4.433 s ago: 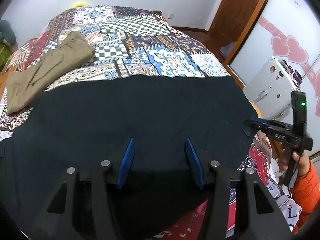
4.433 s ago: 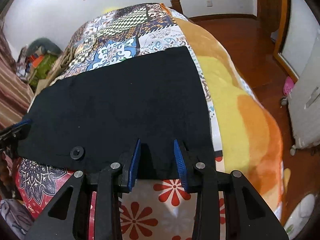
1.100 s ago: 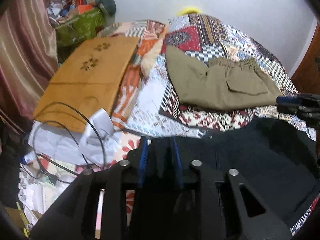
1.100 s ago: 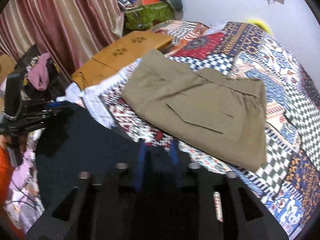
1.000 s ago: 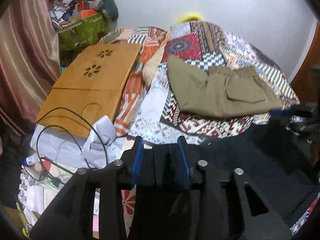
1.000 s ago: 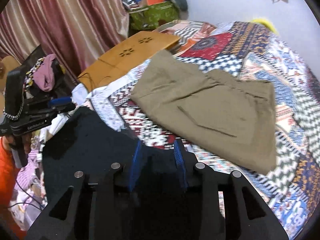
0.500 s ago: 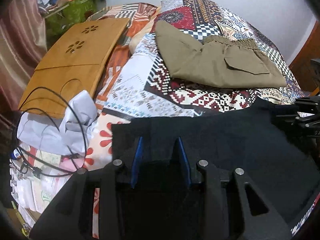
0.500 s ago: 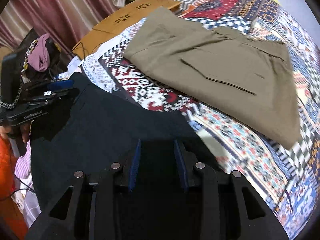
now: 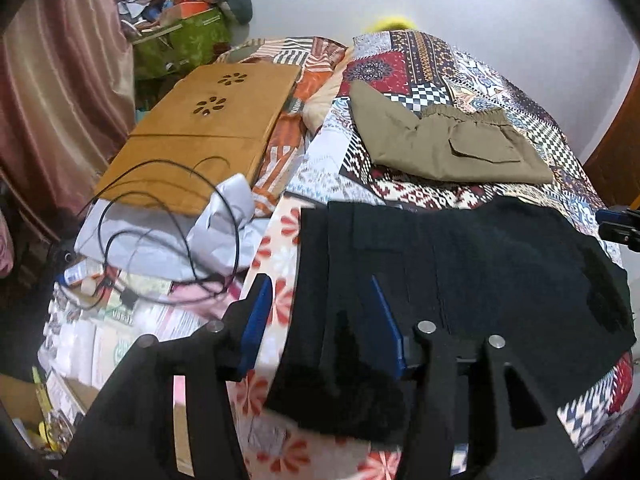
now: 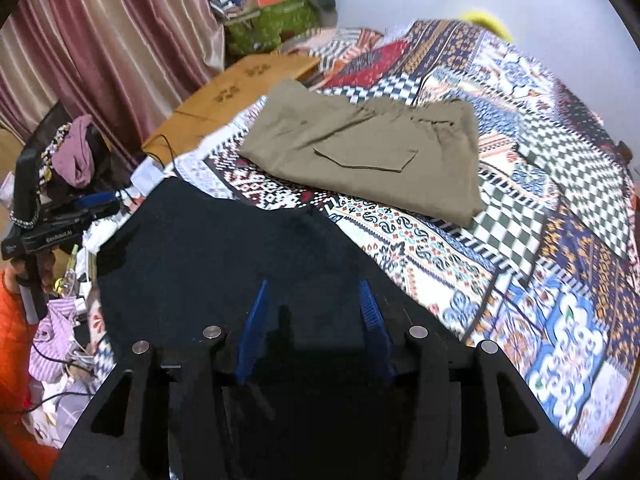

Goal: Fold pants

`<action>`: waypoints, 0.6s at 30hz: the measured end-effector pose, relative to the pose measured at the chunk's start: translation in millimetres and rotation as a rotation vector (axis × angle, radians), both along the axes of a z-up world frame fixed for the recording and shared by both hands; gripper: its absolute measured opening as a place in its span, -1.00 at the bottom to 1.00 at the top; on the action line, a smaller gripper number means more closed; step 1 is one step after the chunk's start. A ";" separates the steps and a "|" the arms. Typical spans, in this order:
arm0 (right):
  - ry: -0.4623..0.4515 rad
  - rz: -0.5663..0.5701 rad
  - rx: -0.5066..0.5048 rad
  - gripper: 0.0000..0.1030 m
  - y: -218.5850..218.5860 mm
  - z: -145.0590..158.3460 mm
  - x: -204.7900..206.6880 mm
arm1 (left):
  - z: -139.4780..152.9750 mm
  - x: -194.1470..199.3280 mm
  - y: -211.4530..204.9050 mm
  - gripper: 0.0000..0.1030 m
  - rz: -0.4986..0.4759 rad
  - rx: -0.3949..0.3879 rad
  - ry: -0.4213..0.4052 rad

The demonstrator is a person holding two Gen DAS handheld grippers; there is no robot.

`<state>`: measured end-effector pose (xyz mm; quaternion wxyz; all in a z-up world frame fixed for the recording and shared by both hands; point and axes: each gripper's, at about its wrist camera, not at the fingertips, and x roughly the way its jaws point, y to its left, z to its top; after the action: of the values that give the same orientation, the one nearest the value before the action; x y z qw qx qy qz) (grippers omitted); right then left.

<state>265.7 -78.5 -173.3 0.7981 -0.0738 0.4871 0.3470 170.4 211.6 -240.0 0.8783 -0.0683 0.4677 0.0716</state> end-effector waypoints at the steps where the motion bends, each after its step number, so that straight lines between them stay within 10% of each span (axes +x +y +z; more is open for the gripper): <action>1: -0.008 -0.002 0.005 -0.10 -3.4 2.8 -7.0 | -0.1 -5.1 -1.0 0.00 0.005 -0.006 0.000; 18: -0.027 -0.130 -0.064 -0.04 -73.2 -22.2 -66.1 | -39.0 -46.9 -10.4 0.04 0.121 -0.136 0.050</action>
<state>199.5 -151.7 -195.5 0.8226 -0.0725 0.4909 0.2777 123.6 201.2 -279.1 0.8538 -0.1540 0.4882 0.0944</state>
